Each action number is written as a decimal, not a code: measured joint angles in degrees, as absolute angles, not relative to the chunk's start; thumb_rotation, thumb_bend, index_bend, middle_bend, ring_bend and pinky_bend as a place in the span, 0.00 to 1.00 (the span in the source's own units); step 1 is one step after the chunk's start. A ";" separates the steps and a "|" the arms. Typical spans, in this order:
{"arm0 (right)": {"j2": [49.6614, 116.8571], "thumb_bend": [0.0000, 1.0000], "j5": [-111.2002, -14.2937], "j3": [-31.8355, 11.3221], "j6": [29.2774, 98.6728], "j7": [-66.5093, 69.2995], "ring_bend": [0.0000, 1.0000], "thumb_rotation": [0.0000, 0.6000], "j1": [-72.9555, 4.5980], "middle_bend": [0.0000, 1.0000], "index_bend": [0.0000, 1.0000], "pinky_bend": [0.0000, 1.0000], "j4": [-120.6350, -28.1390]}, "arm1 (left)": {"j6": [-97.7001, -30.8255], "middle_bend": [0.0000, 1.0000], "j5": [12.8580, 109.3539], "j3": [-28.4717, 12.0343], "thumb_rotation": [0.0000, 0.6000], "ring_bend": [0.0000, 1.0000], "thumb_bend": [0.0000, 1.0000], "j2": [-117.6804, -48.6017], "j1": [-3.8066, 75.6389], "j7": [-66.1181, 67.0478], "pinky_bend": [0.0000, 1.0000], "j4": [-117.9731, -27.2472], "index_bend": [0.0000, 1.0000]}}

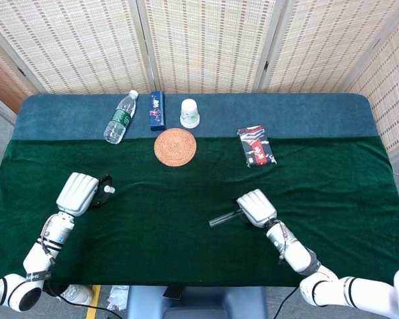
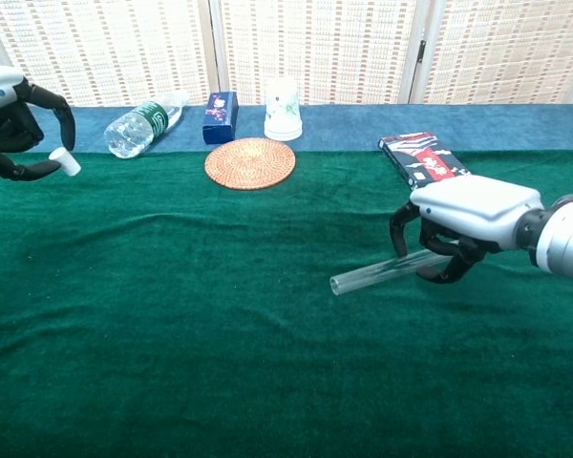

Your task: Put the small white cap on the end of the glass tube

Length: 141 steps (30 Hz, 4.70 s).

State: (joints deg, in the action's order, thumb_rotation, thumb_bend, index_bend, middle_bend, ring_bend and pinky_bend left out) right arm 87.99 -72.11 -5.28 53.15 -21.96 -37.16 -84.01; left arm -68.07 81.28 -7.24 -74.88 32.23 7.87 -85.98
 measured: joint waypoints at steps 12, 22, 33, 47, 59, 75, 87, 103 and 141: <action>88.31 0.53 -71.99 -10.06 56.52 -7.26 1.00 1.00 -36.03 1.00 0.85 1.00 -86.43 | -71.40 0.96 83.45 -9.74 1.00 0.88 0.48 -73.39 32.53 3.84 0.83 -91.99 0.59; 92.30 0.54 -67.79 -15.12 54.31 5.74 1.00 1.00 -37.33 1.00 0.85 1.00 -88.56 | -75.69 0.96 88.60 -10.79 1.00 0.88 0.49 -75.28 33.09 4.43 0.83 -96.12 0.59; 95.53 0.54 -65.52 -17.23 52.20 8.76 1.00 1.00 -39.85 1.00 0.85 1.00 -89.49 | -75.19 0.96 93.47 -10.26 1.00 0.88 0.49 -78.19 35.70 10.37 0.83 -98.13 0.59; 96.23 0.54 -65.71 -17.00 52.45 9.35 1.00 1.00 -40.56 1.00 0.85 1.00 -89.87 | -74.00 0.96 92.48 -10.73 1.00 0.88 0.49 -80.46 37.05 11.94 0.83 -97.78 0.59; 96.92 0.54 -66.16 -16.92 53.10 10.07 1.00 1.00 -40.81 1.00 0.85 1.00 -89.68 | -74.02 0.96 91.81 -10.80 1.00 0.88 0.49 -80.44 37.15 11.45 0.83 -97.92 0.59; 98.15 0.54 -66.10 -17.09 53.60 10.33 1.00 1.00 -41.31 1.00 0.85 1.00 -88.89 | -74.26 0.96 91.60 -10.74 1.00 0.88 0.49 -80.37 37.15 10.43 0.83 -98.48 0.60; 99.06 0.55 -66.08 -17.44 53.95 10.37 1.00 1.00 -41.75 1.00 0.85 1.00 -88.67 | -74.08 0.96 91.36 -10.70 1.00 0.88 0.49 -80.73 37.34 10.14 0.83 -98.26 0.60; 99.91 0.54 -65.94 -17.70 54.07 10.10 1.00 1.00 -42.31 1.00 0.86 1.00 -88.63 | -73.46 0.96 90.99 -10.39 1.00 0.88 0.49 -81.22 37.61 9.59 0.83 -97.94 0.60; 94.74 0.55 -55.74 -14.41 55.34 -14.30 1.00 1.00 -43.89 1.00 0.86 1.00 -89.44 | -72.80 0.45 85.55 -9.16 1.00 0.32 0.30 -72.57 33.61 10.75 0.41 -100.60 0.00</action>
State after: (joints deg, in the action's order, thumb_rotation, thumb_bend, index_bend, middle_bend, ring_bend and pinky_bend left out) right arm 94.74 -55.74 -14.41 55.34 -14.30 -43.89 -89.44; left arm -72.80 85.55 -9.16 -72.57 33.61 10.75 -100.60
